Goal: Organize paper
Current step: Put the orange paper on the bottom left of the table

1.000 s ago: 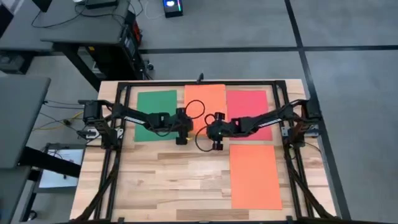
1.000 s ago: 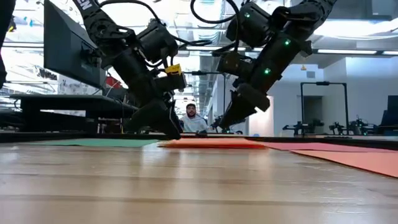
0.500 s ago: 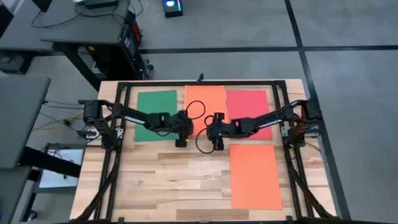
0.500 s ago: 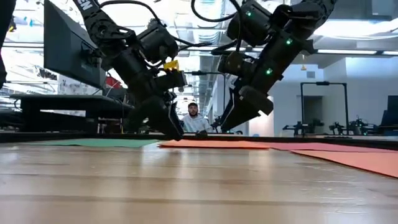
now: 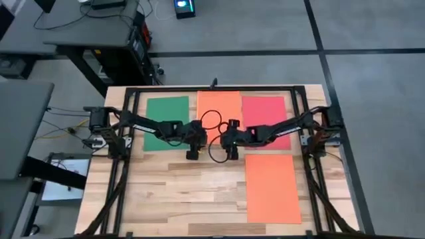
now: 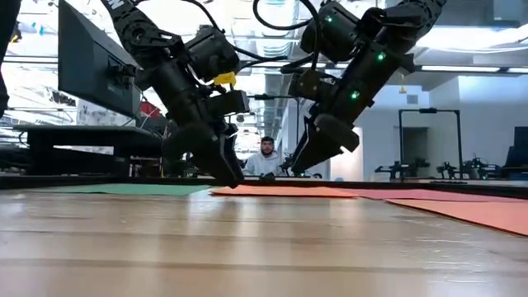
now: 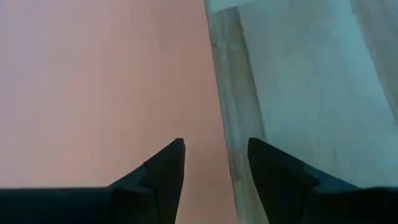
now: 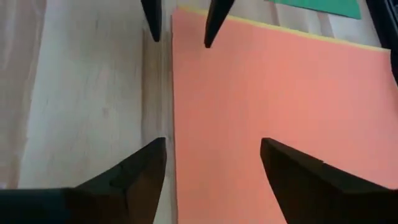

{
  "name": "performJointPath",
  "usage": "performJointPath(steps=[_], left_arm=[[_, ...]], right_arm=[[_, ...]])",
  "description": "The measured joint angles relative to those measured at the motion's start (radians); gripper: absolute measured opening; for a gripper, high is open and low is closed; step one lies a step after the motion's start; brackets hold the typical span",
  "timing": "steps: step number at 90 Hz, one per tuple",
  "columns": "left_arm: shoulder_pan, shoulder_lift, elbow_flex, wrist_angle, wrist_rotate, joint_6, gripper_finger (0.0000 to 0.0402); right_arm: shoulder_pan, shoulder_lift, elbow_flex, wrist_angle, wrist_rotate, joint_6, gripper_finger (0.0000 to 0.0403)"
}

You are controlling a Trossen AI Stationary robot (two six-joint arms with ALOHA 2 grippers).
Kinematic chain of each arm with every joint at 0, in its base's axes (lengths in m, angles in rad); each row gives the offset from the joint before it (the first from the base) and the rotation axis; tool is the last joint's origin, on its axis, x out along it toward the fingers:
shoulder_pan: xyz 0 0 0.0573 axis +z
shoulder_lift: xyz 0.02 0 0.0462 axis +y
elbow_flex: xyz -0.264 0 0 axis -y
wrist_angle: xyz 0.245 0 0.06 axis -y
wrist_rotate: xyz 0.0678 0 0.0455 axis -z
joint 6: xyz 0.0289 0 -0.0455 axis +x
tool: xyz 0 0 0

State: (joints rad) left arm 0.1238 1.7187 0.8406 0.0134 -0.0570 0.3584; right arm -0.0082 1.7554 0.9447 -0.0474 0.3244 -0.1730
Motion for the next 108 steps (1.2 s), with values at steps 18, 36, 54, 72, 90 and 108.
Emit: performJointPath(steps=[18, 36, 54, 72, 90, 108], left_arm=[[0.002, 0.012, 0.000, 0.006, -0.010, -0.002, 0.0160], [0.002, 0.012, 0.000, 0.009, -0.019, -0.002, 0.0160], [0.002, 0.012, 0.000, 0.006, -0.036, 0.000, 0.0160], [0.002, 0.012, 0.013, 0.004, -0.038, 0.004, 0.0160], [-0.008, 0.012, 0.037, -0.023, -0.038, -0.003, 0.0160], [-0.025, 0.018, 0.041, -0.065, -0.034, 0.000, 0.0160]], right_arm=[[0.000, 0.000, 0.000, 0.006, 0.000, 0.000, 0.0249], [0.000, 0.000, 0.000, 0.007, 0.000, 0.000, 0.0249], [-0.001, 0.000, 0.000, 0.012, 0.000, 0.015, 0.0249], [-0.009, 0.000, 0.000, 0.014, 0.000, 0.015, 0.0249], [-0.013, 0.001, 0.000, 0.014, 0.000, 0.023, 0.0249], [-0.026, 0.001, 0.000, 0.014, -0.001, 0.018, 0.0249]])
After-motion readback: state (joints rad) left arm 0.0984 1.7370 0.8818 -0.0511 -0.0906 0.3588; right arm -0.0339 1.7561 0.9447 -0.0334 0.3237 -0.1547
